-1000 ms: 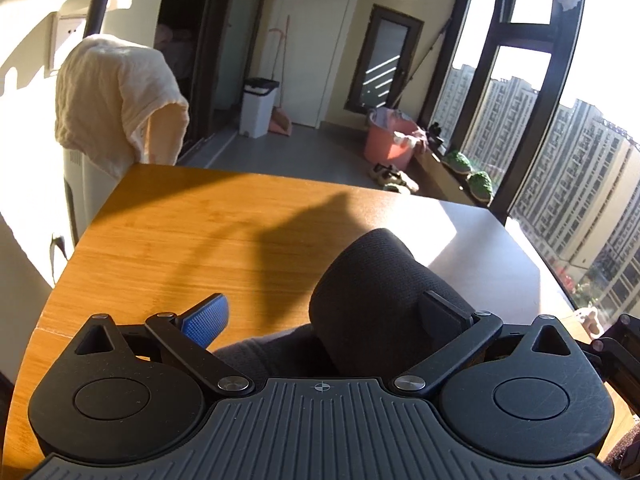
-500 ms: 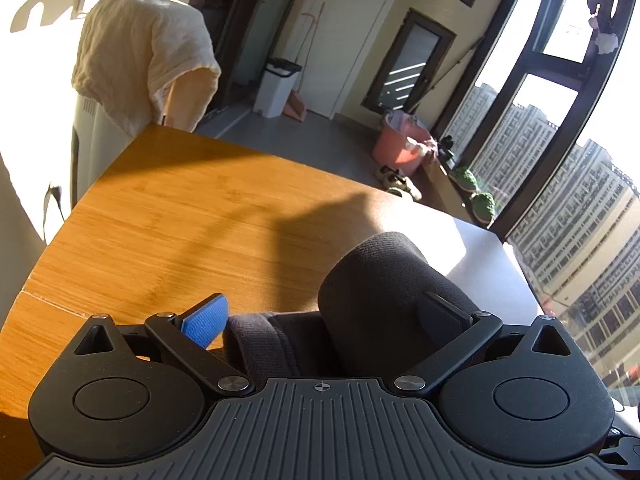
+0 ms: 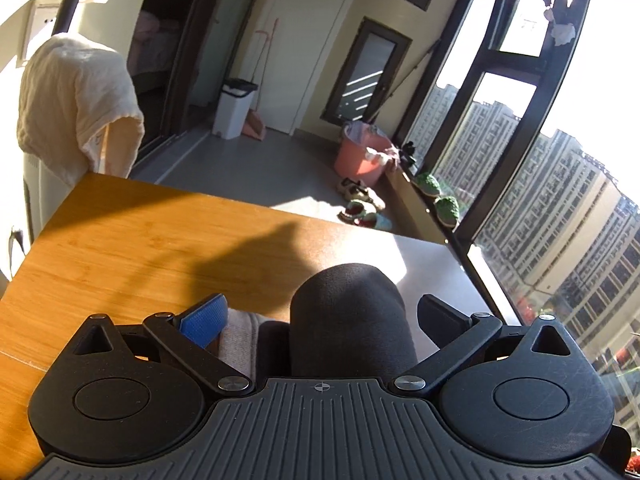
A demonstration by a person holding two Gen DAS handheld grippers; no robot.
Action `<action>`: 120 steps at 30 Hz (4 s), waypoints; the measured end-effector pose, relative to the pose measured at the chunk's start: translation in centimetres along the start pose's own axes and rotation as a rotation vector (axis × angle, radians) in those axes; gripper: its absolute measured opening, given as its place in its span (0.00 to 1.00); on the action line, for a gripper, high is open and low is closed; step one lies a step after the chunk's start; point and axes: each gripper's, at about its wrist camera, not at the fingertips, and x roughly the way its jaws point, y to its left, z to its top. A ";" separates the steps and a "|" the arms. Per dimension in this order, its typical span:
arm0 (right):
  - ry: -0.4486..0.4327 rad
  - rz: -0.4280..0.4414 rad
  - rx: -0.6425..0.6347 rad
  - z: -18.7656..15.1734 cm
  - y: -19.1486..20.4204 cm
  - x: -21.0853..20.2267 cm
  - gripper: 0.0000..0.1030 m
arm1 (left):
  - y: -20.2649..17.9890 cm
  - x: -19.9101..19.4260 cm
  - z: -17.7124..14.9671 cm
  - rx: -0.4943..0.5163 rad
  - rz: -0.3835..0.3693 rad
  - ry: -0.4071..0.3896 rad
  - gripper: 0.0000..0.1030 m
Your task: Fold clothes
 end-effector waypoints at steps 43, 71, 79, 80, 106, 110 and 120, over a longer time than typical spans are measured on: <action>0.141 -0.240 0.895 -6.4 -13.2 1.0 0.88 | 1.9 4.3 -3.5 -0.228 -0.115 0.128 0.97; 0.027 0.151 0.394 -2.1 -8.9 -0.6 0.74 | -1.3 4.7 -0.9 0.103 0.034 0.071 1.00; 0.148 0.016 0.862 -7.7 -13.8 5.3 0.76 | -0.8 4.9 -1.2 0.094 0.018 0.069 1.00; 0.144 0.001 0.853 -8.0 -13.5 5.3 0.81 | -0.6 5.0 -1.2 0.084 0.013 0.070 1.00; 0.116 -0.068 0.752 -7.3 -13.7 7.4 0.99 | 1.4 6.2 -1.1 0.039 0.000 -0.027 1.00; 0.124 -0.032 0.768 -7.3 -14.1 8.3 1.00 | 1.6 7.0 -0.7 0.044 0.001 -0.042 1.00; 0.117 -0.052 0.767 -7.2 -13.6 8.3 1.00 | 2.7 7.6 -0.1 0.000 -0.010 -0.033 1.00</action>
